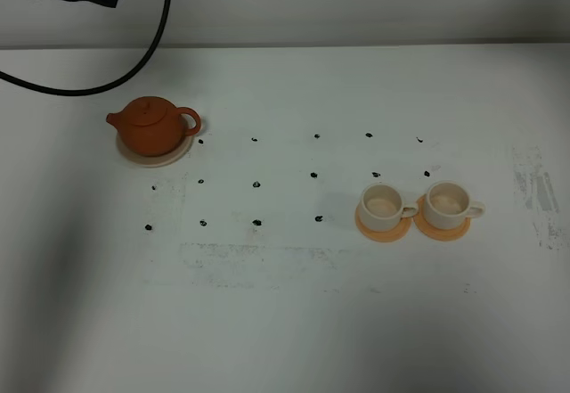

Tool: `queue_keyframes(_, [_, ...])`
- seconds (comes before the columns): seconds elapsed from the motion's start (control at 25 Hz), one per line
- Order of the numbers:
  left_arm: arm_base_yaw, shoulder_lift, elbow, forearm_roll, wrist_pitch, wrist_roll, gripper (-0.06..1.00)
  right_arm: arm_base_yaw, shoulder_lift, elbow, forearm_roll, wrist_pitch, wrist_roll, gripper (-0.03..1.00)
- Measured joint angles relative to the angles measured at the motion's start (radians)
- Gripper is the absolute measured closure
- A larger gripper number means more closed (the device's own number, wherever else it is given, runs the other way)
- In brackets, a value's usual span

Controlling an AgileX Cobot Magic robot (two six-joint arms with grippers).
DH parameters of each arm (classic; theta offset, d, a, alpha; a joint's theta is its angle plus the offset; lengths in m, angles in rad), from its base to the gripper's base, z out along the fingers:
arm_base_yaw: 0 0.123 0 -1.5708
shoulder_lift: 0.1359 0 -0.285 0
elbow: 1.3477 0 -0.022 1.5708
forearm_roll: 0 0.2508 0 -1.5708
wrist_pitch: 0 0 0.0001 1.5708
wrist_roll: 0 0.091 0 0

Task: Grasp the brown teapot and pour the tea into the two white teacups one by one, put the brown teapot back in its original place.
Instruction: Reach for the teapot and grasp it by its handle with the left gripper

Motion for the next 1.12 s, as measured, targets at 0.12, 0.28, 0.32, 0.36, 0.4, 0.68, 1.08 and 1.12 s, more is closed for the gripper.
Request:
queue_keyframes(0.12, [0.000, -0.093, 0.090, 0.051, -0.017, 0.000, 0.35, 0.000, -0.106, 0.020, -0.015, 0.005, 0.001, 0.46])
queue_keyframes(0.28, [0.000, -0.241, 0.229, 0.123, -0.077, 0.000, 0.35, 0.000, -0.249, 0.075, -0.023, 0.005, 0.001, 0.46])
queue_keyframes(0.32, [0.000, -0.273, 0.263, 0.129, -0.105, 0.001, 0.35, 0.000, -0.283, 0.095, -0.023, 0.002, 0.001, 0.46])
queue_keyframes(0.36, [0.000, -0.306, 0.304, 0.137, -0.140, 0.001, 0.35, 0.001, -0.317, 0.115, -0.023, 0.000, 0.001, 0.46])
queue_keyframes(0.4, [0.000, -0.350, 0.345, 0.151, -0.177, 0.001, 0.35, 0.001, -0.345, 0.143, -0.023, -0.008, 0.001, 0.47])
queue_keyframes(0.68, [0.000, -0.541, 0.562, 0.237, -0.360, 0.002, 0.35, 0.001, -0.534, 0.341, -0.065, -0.120, -0.022, 0.49])
queue_keyframes(1.08, [0.000, -0.599, 0.739, 0.253, -0.449, 0.002, 0.35, 0.001, -0.795, 0.523, -0.099, -0.247, -0.023, 0.49])
queue_keyframes(1.12, [-0.001, -0.599, 0.745, 0.250, -0.461, 0.002, 0.35, 0.001, -0.821, 0.540, -0.099, -0.249, -0.023, 0.49])
